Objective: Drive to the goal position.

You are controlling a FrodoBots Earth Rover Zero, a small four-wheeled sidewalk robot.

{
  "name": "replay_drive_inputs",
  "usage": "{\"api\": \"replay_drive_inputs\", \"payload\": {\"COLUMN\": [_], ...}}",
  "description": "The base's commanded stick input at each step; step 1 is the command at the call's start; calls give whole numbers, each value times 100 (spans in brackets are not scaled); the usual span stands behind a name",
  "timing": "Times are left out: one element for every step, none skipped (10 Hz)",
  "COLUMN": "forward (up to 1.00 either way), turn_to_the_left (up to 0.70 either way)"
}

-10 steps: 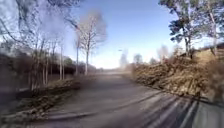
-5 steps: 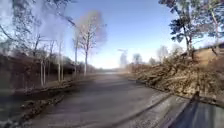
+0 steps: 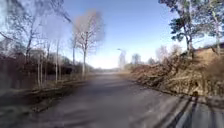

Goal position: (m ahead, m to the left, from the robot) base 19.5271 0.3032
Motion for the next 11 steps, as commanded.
{"api": "replay_drive_inputs", "payload": {"forward": [100, 100, 100, 100, 100, 100, 100, 100, 100, 100, 100], "turn_to_the_left": [0, 0, 0, 0, 0, 0, 0, 0, 0, 0, 0]}}
